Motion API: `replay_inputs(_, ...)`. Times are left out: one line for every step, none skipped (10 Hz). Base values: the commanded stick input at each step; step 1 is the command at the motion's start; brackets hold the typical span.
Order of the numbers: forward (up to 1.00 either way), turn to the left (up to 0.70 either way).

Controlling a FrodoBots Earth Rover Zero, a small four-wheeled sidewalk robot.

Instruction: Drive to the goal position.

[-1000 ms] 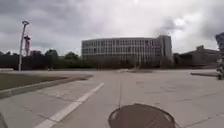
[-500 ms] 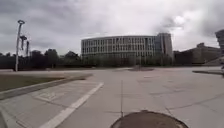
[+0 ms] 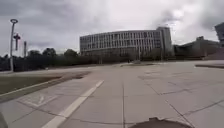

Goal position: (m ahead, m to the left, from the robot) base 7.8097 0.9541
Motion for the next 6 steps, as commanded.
replay_inputs(0.70,0.00)
replay_inputs(0.70,0.00)
replay_inputs(0.70,0.00)
replay_inputs(0.70,0.00)
replay_inputs(0.70,0.00)
replay_inputs(0.70,0.00)
